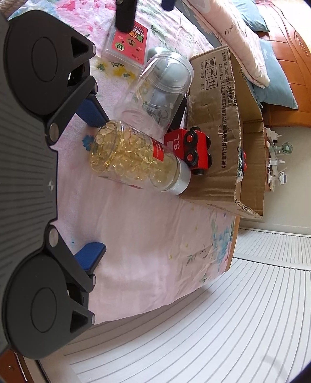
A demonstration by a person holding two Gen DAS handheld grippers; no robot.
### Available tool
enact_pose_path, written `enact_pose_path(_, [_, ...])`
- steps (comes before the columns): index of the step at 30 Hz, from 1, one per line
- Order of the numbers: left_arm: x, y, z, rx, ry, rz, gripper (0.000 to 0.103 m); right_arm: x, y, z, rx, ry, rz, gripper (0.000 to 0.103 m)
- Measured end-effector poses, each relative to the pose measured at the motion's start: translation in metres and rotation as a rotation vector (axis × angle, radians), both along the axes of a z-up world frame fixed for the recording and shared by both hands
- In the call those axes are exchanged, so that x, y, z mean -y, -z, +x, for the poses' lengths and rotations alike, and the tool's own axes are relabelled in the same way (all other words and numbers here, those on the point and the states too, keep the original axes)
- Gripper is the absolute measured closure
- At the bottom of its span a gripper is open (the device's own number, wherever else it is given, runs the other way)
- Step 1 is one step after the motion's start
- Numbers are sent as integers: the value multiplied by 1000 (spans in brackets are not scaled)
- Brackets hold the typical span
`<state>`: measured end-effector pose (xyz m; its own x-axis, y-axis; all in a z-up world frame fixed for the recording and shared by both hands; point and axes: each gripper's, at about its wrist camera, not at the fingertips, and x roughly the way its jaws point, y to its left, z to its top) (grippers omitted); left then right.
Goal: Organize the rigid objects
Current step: 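Move the right tool toward the capsule bottle and red toy car, then lower the left tool onto the red card pack while the right tool approaches the clear jar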
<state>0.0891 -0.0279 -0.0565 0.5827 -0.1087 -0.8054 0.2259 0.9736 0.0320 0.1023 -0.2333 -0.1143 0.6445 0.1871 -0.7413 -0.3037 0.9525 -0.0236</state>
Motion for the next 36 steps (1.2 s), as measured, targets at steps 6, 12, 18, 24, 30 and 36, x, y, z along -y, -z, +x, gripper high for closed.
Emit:
enact_pose_path(6, [9, 18, 7, 5, -79, -58, 2, 0, 0, 0, 3, 1, 1, 0])
enact_pose_path(12, [4, 27, 1, 14, -118, -32, 1, 6, 1, -1, 6, 1, 4, 0])
enact_pose_path(18, [-9, 29, -7, 22, -143, -29, 1, 22, 0, -2, 3, 38, -9, 0])
enact_pose_path(24, [-18, 29, -7, 21, -171, -30, 1, 38, -1, 2, -9, 92, -17, 0])
enact_pose_path(30, [-23, 30, -7, 23, -181, -51, 1, 51, 0, 3, -15, 149, -5, 0])
enact_pose_path(36, [-23, 32, -8, 37, -156, -54, 1, 43, -1, -5, -29, 121, -8, 0])
